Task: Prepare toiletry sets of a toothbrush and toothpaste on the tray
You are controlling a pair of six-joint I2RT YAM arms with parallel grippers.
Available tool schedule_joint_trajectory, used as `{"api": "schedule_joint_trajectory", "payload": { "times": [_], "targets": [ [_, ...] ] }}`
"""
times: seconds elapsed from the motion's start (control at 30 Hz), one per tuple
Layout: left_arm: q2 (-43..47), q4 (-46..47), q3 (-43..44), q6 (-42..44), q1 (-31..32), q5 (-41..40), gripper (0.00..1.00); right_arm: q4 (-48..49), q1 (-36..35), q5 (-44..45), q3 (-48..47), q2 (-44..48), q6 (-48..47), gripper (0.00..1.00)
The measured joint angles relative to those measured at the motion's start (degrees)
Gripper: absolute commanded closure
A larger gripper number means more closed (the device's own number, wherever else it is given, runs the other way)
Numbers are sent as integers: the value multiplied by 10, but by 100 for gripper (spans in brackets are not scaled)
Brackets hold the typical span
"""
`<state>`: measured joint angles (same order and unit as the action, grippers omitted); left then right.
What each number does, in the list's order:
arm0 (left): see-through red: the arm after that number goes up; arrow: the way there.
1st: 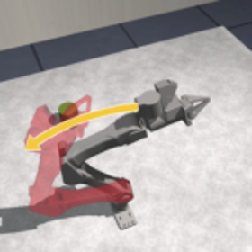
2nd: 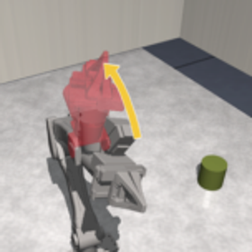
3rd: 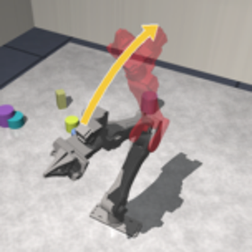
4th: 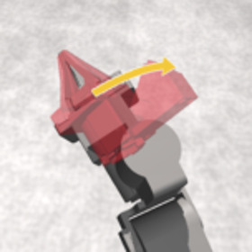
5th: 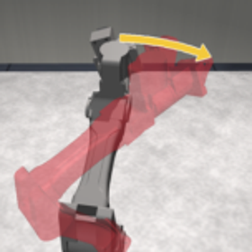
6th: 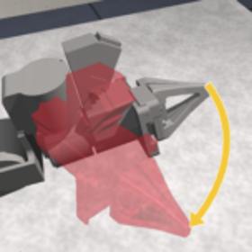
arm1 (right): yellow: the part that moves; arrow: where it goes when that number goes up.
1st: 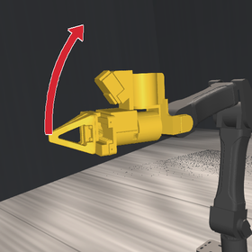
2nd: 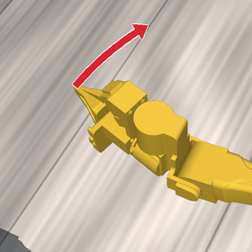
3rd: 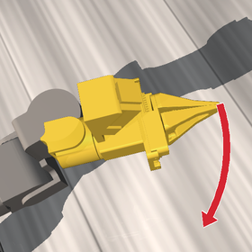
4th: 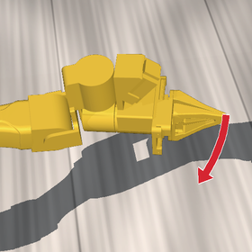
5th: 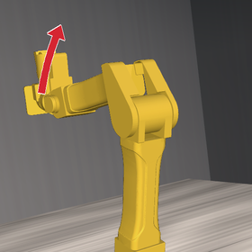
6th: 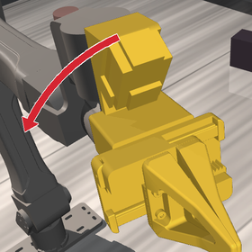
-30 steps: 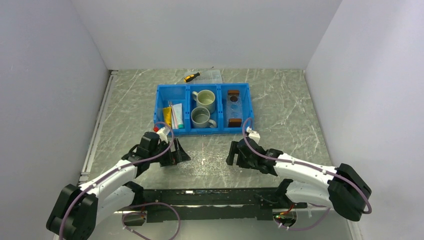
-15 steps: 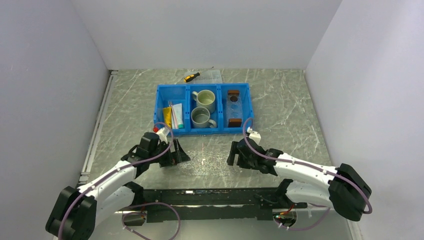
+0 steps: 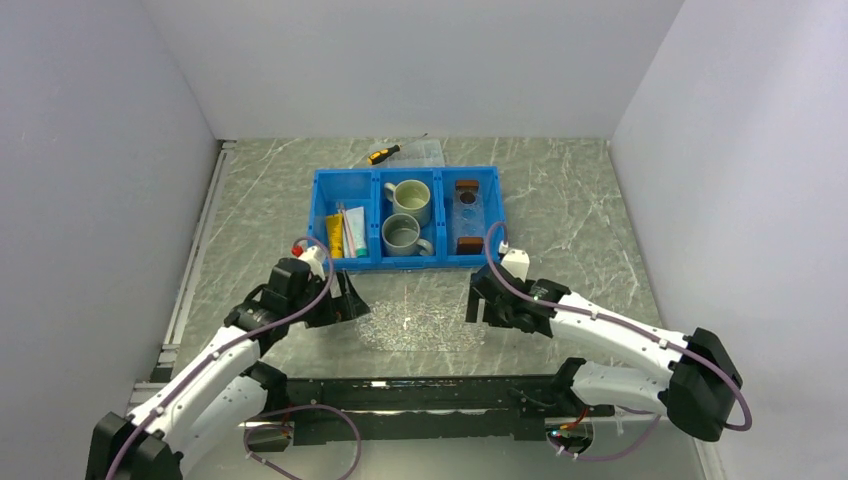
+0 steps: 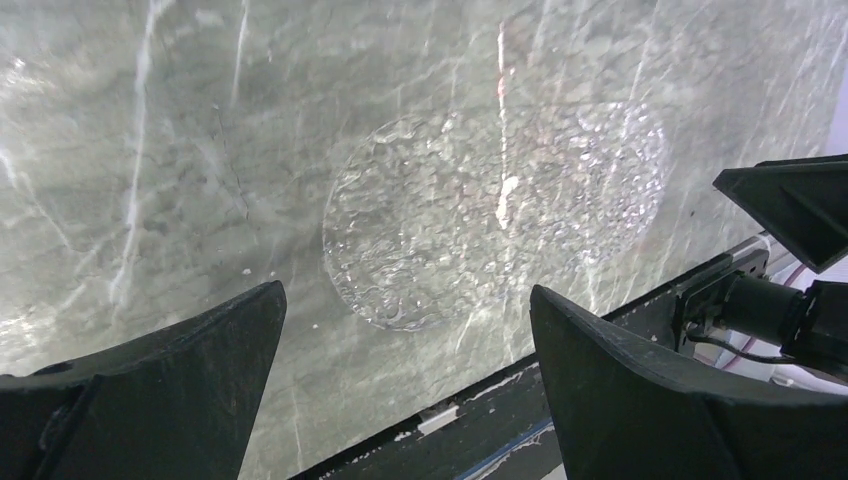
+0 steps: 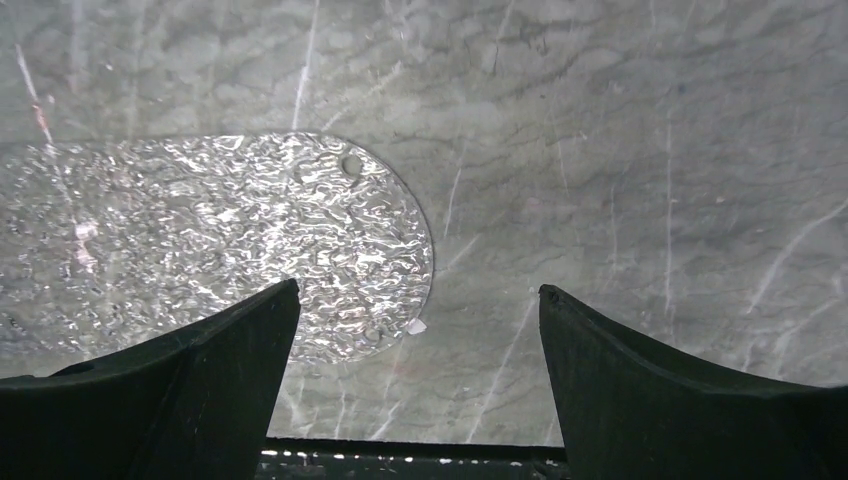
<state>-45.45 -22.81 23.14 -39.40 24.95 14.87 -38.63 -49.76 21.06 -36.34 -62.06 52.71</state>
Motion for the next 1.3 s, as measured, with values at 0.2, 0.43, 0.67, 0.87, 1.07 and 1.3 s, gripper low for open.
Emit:
{"api": "schedule_joint_trajectory", "payload": {
  "times": [0.2, 0.43, 0.67, 0.87, 1.07, 1.3],
  "targets": [
    [46, -68, 70, 23, 0, -33, 1, -40, 0, 26, -61, 1, -29, 9],
    [69, -145, 177, 64, 0, -83, 1, -66, 0, 53, -172, -35, -72, 11],
    [96, -201, 239, 125, 0, -114, 1, -85, 0, 68, -272, -92, -114, 20],
    [158, -225, 240, 153, 0, -115, 1, -85, 4, 69, -360, -162, -145, 35],
    [219, -226, 215, 163, 0, -101, 1, -85, 7, 50, -434, -227, -167, 43],
    [247, -218, 209, 176, 0, -89, 1, -87, 7, 27, -530, -308, -191, 44]
  ]
}}
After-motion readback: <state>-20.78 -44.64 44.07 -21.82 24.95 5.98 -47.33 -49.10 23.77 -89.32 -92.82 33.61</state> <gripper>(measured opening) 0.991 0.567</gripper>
